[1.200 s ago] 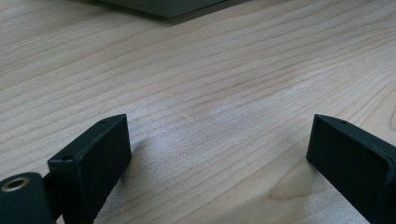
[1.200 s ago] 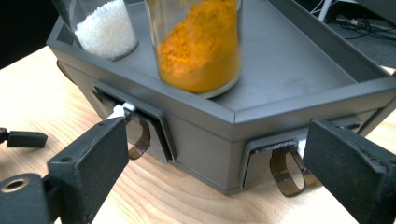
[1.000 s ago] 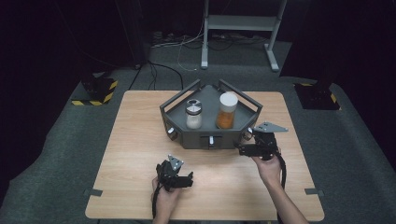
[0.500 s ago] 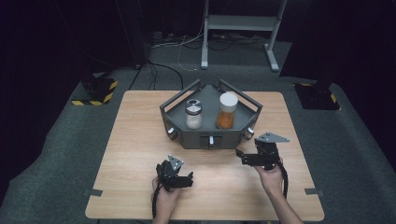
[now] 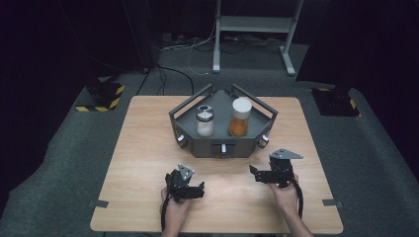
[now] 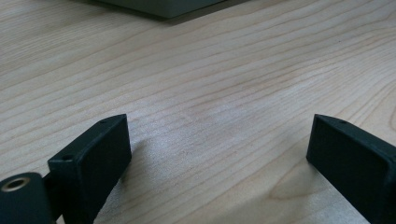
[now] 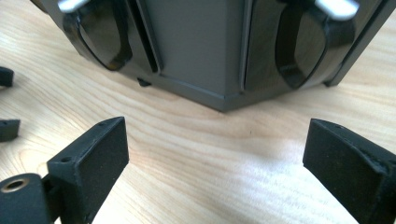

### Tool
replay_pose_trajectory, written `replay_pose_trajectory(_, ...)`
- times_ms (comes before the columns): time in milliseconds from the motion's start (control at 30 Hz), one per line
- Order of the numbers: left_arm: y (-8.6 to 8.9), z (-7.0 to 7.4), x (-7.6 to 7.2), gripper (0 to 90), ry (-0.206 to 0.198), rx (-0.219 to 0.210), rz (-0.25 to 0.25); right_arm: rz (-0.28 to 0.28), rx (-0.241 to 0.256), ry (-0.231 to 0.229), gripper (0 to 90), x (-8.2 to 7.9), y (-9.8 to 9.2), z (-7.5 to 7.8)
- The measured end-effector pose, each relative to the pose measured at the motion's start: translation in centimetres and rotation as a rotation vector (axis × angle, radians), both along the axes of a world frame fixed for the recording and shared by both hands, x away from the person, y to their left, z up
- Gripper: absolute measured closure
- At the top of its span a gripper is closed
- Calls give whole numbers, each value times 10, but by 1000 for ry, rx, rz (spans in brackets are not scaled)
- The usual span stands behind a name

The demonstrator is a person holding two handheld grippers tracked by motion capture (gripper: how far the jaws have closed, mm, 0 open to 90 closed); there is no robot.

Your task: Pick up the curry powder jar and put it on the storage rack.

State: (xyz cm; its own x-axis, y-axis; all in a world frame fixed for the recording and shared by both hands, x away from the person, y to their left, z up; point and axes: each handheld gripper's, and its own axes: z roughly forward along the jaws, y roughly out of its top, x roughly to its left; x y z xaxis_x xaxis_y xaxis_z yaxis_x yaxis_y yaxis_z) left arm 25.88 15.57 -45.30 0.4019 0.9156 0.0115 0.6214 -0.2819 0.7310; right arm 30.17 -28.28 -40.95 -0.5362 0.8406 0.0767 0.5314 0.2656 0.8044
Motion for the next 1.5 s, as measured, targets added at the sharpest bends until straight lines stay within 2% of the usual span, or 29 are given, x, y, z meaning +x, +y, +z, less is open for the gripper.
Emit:
replay_pose_trajectory(433,0,0,0,65,0,0,0,-23,-9,29,66,-4,7,-21)
replay_pose_trajectory(800,0,0,0,65,0,0,0,-41,-43,42,66,-7,18,-35)
replay_pose_trajectory(1267,0,0,0,67,-1,2,-1,-52,-78,54,68,-9,27,-43)
replay_pose_trajectory(1467,0,0,0,66,-1,2,-1,-49,-116,54,64,-10,34,-42)
replay_pose_trajectory(1500,0,0,0,66,-1,2,-1,-48,-136,52,56,-10,38,-41)
